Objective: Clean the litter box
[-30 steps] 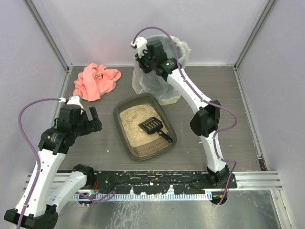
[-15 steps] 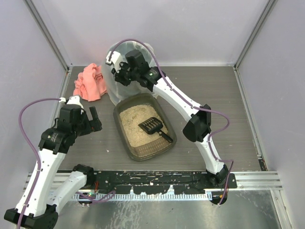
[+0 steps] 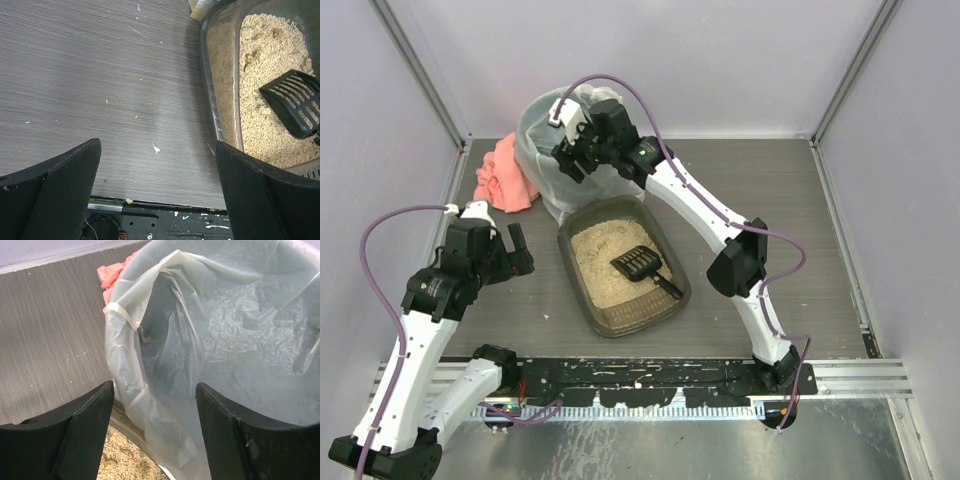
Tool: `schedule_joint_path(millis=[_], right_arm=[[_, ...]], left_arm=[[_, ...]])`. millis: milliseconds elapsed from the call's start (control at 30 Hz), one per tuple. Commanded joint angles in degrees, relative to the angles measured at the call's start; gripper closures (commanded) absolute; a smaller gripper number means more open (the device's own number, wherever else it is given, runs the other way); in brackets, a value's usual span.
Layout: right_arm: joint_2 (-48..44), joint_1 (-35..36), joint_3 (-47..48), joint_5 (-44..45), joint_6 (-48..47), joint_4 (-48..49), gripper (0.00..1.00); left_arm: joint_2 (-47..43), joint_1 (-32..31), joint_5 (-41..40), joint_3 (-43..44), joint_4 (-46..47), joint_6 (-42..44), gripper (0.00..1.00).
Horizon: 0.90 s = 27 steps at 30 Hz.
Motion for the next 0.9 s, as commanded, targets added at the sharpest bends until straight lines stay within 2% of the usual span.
schedule_joint_path(millis=[0,100,200,400,500,667,767,867], right_arm=[[-10.2,0.0,-1.9,3.5,3.5,7.6,0.27],[-16.5,-0.1,-8.7,7.2,6.4,12.1,0.27],[-24.5,0.1,-19.3,10.5,9.5,17.1,0.27],[-41.7,0.0,-39.8,19.2,15.7,18.4,0.26],[-49.9,-0.1,-51.0,22.4,18.1,15.5,0.26],[-60.6,0.0,-65.0,29.6,25.1,4.1,0.26],[-66.1,0.0,-71.9,27.6,30.2,-1.4,0.26],[-70.1,0.0,-78.5,21.4,33.0,-3.4,0.27]], left_arm=[[-0.5,0.3,-1.0,0.3,1.3,0.1,0.02],[-0.2,0.3,-1.2,0.2,1.4,-0.1,0.02],[0.4,0.3,-1.6,0.2,1.5,-0.9,0.02],[2.0,0.3,-0.3,-0.2,2.8,-3.4,0.02],[3.1,0.3,1.5,-0.7,4.4,-4.4,0.02],[5.5,0.3,3.3,-1.2,5.7,-4.1,0.02],[6.3,0.3,5.9,-1.9,7.4,-4.2,0.02],[6.4,0.3,8.8,-3.6,11.1,-4.8,0.02]])
